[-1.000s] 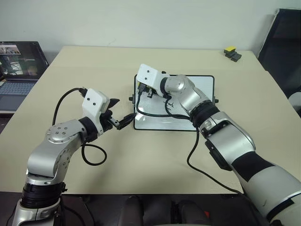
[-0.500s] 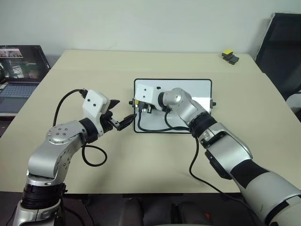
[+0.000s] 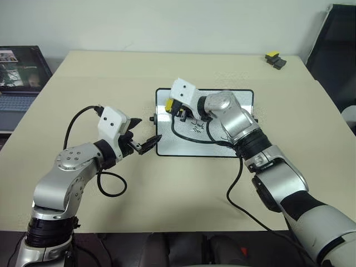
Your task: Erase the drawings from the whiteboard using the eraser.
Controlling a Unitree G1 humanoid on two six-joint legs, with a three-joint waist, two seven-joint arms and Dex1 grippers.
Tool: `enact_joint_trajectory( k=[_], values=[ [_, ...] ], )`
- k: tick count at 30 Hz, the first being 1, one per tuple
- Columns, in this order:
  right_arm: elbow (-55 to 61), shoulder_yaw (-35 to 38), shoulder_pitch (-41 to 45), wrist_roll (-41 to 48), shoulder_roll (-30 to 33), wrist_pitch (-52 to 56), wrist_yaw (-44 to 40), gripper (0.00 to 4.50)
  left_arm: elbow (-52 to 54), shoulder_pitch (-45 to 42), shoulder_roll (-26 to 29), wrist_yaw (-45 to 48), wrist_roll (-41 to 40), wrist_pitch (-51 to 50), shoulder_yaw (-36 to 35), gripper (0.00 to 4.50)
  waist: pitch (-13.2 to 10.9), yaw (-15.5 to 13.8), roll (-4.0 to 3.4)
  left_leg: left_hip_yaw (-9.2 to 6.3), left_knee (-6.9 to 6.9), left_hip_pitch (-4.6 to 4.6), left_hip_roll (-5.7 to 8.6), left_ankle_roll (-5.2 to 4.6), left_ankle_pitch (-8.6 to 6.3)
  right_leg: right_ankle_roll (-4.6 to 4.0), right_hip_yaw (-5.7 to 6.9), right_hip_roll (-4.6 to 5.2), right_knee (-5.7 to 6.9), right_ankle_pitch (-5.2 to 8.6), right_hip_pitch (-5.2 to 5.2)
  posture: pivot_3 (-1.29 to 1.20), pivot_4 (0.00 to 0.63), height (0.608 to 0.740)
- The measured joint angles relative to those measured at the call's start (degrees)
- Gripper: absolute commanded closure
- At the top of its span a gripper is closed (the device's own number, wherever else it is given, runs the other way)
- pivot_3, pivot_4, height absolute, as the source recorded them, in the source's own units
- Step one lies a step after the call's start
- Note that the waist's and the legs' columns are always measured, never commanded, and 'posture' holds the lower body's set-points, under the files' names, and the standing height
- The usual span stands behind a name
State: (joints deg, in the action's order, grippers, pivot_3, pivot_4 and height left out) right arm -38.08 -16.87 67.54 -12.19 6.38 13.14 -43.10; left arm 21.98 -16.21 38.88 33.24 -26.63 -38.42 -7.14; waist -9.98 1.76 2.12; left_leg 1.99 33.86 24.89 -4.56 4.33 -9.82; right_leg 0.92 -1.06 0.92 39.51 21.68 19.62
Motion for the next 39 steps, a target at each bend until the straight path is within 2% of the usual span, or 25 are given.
enact_joint_trajectory(
  k=[6,10,18,23,28,33,39],
  values=[
    [-5.5,0.0,1.0,-0.1,-0.7,-5.0,6.0,3.15,-0.1,0.0,0.0,0.1,0.0,0.0,0.0,0.00,0.0,0.1,0.00,-0.05,0.09,-0.10,-0.01,0.05,-0.05,0.00,-0.02,-0.08,0.00,0.00,-0.14,0.00,0.150,0.740],
    [-7.0,-0.5,-0.2,-0.6,-0.5,-7.1,6.6,3.15,-0.1,0.0,0.0,0.1,0.0,0.0,0.0,0.00,0.0,0.1,0.03,-0.12,0.15,-0.36,-0.01,-0.15,-0.15,-0.01,0.04,-0.07,0.27,-0.01,-0.36,0.00,0.150,0.740],
    [-2.0,-2.5,-7.5,-0.6,-0.3,-7.0,3.2,3.15,-0.1,0.1,0.0,0.2,0.0,0.0,0.0,0.00,0.0,0.0,0.05,-0.19,0.14,-1.42,-0.01,-0.21,-0.10,-0.02,0.07,-0.06,0.37,-0.01,-1.30,0.00,0.150,0.740],
    [3.1,0.6,-8.7,2.4,-0.4,-2.4,5.0,3.15,-0.1,0.0,0.0,0.8,-0.1,0.0,0.0,0.00,0.0,-0.1,0.02,-0.26,0.13,-1.25,-0.04,-0.21,-0.10,-0.03,0.07,-0.04,0.35,-0.01,-1.20,0.00,0.150,0.740],
    [20.7,6.8,-12.7,7.2,3.5,7.8,5.0,3.16,-0.4,-0.2,0.0,2.1,-0.3,0.0,0.0,0.00,0.0,-0.4,0.04,-0.19,0.16,-0.05,-0.03,0.03,0.05,-0.03,0.06,-0.07,0.28,-0.02,-0.13,0.00,0.150,0.740],
    [38.1,12.0,-19.7,10.8,7.8,18.6,6.9,3.16,-0.5,-0.5,0.6,4.6,-0.7,0.2,-0.1,0.00,0.0,-0.4,0.04,-0.09,-0.02,0.00,-0.01,0.11,-0.03,-0.03,0.04,-0.15,-0.19,-0.02,-0.13,0.00,0.150,0.740],
    [52.7,15.0,-29.2,12.5,12.3,27.9,8.8,3.16,-0.5,-0.8,3.0,8.7,-1.3,0.2,0.3,0.00,0.0,-0.1,0.03,-0.09,0.00,-0.02,0.02,0.11,-0.04,-0.03,0.00,-0.35,-0.26,-0.02,-0.21,0.00,0.150,0.740]
  ],
)
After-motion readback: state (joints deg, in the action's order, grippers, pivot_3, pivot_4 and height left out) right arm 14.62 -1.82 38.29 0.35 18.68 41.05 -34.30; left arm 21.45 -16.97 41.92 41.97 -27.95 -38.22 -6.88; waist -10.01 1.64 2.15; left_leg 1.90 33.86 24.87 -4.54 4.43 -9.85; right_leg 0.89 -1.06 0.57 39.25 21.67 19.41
